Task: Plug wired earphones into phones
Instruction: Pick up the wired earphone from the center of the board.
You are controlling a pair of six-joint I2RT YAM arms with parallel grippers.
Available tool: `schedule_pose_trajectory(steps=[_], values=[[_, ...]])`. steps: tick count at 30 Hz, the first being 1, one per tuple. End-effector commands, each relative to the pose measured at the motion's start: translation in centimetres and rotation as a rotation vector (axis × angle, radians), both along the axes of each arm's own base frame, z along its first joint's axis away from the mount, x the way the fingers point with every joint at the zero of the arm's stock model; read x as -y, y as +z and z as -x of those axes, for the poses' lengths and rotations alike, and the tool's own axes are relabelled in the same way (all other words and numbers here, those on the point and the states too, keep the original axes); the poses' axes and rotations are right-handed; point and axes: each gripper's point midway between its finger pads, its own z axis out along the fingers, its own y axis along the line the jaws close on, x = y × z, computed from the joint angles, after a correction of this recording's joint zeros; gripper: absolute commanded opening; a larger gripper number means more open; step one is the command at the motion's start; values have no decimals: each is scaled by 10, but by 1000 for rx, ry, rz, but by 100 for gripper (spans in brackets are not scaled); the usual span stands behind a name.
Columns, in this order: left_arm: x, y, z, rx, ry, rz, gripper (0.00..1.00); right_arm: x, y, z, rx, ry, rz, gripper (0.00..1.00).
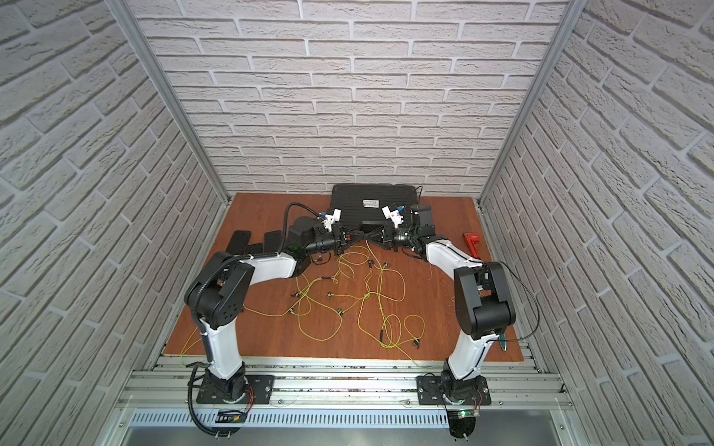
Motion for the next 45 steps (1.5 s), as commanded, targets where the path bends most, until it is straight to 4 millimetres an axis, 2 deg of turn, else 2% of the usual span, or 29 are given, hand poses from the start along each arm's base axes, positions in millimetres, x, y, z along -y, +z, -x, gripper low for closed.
schedule_pose_trajectory(steps=[1, 14, 21, 33, 34, 36, 38, 42, 45], values=[[7, 15, 6, 70, -31, 41, 0, -6, 8, -6, 58, 2, -9, 13], [8, 12, 8, 72, -33, 39, 0, 0, 18, -14, 85, -48, -31, 16], [10, 13, 10, 78, -34, 42, 0, 0, 14, -14, 69, -54, -28, 16], [13, 11, 12, 91, -36, 26, 0, 2, 18, -15, 127, -64, 0, 7], [13, 11, 12, 94, -35, 23, 2, 3, 18, -14, 132, -66, 4, 7], [9, 13, 9, 105, -27, 20, 17, 4, 17, -14, 135, -70, 14, 7], [-2, 15, 4, 110, -4, -1, 26, 6, 14, -13, 136, -76, 35, 7], [-33, 10, -10, 134, 59, -179, 47, 13, 6, -8, 137, -93, 90, 6], [-64, 8, -26, 135, 127, -324, 57, 20, -4, -1, 134, -103, 169, 6]])
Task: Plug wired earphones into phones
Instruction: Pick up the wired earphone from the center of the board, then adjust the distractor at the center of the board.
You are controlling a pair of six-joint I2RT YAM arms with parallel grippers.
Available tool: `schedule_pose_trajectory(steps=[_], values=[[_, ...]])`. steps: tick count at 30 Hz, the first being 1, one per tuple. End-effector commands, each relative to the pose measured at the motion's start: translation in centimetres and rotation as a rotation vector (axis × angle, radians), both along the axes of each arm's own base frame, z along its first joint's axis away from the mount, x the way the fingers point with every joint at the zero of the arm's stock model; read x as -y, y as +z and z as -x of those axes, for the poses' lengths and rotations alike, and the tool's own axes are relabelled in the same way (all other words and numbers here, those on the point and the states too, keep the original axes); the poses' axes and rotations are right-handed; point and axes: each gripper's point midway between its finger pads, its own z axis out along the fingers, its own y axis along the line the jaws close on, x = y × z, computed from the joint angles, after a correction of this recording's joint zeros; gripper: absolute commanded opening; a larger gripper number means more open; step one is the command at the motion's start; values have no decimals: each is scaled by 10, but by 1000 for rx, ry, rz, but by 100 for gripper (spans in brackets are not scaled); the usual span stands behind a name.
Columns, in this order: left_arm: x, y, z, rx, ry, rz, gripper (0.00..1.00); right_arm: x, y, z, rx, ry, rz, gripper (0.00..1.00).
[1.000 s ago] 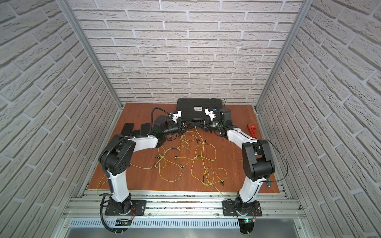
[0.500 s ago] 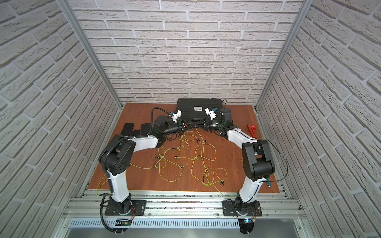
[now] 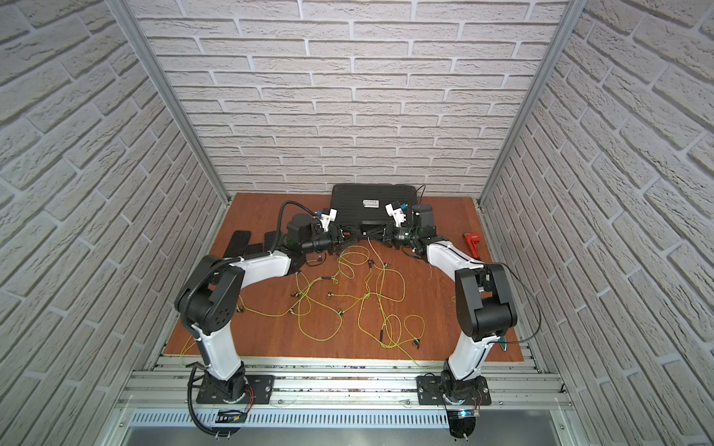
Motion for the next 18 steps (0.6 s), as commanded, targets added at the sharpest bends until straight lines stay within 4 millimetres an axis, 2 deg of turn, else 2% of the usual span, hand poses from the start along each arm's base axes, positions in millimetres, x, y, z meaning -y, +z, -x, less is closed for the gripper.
schedule_pose_trajectory(steps=[1, 8, 11, 14, 18], values=[[-41, 16, -20, 81, 79, -184, 59, 11, -2, 14, 48, -14, 118, 6], [-123, -20, -76, 0, 288, -566, 60, 37, -22, 41, 37, -56, 349, 6], [-145, -38, -100, -11, 350, -689, 62, 44, -25, 50, 45, -75, 400, 6], [-158, -61, -124, -45, 382, -808, 62, 50, -26, 58, 45, -86, 432, 6], [-154, -95, -147, -78, 348, -890, 66, 55, -28, 67, 50, -95, 460, 6]])
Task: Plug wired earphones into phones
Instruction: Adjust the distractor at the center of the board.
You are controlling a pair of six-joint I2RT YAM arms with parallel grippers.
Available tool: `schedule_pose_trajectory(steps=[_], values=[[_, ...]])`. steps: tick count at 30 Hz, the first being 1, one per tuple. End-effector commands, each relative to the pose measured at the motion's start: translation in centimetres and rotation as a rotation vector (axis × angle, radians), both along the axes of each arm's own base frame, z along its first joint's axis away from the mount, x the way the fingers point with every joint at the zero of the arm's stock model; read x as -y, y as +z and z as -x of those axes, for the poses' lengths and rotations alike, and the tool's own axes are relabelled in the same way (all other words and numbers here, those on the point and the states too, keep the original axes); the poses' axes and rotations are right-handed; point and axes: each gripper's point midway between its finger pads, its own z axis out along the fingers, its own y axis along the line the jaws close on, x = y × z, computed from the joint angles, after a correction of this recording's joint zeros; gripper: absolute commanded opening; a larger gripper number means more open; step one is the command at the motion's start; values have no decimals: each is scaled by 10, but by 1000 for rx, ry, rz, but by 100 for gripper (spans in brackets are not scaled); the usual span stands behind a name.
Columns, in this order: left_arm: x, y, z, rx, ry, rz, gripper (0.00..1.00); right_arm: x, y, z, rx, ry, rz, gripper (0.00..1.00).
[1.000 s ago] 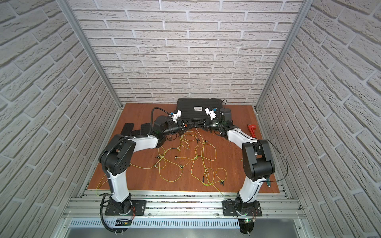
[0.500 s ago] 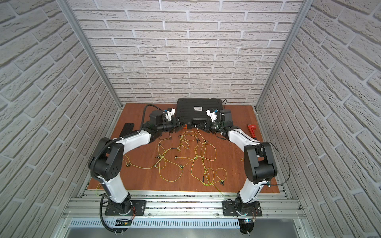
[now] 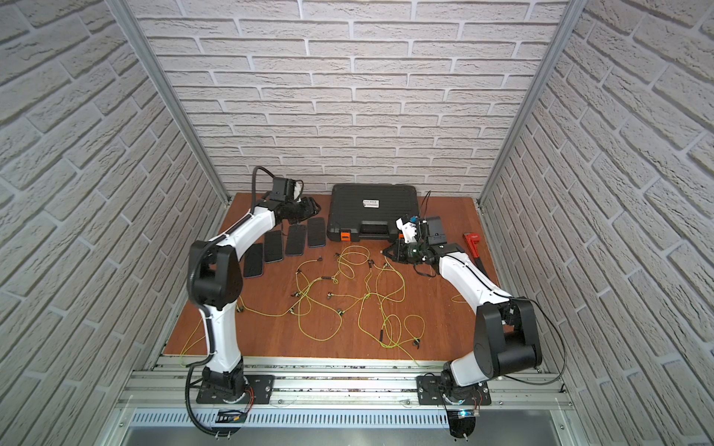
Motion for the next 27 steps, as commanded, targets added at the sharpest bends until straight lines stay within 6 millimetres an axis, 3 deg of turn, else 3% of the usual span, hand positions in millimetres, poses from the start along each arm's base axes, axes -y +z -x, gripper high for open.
schedule_pose_trajectory(steps=[1, 10, 18, 27], values=[[-9, -43, 2, -112, -18, -158, 66, 6, 1, 10, 29, 3, 57, 6], [-5, -96, -3, -196, -73, -378, 79, 11, -4, 21, 34, 6, 78, 6], [-2, -111, 12, -257, -161, -542, 94, 11, -10, 18, 32, 0, 83, 6], [12, -132, 29, -311, -223, -575, 88, 14, -15, 15, 27, -9, 101, 6]])
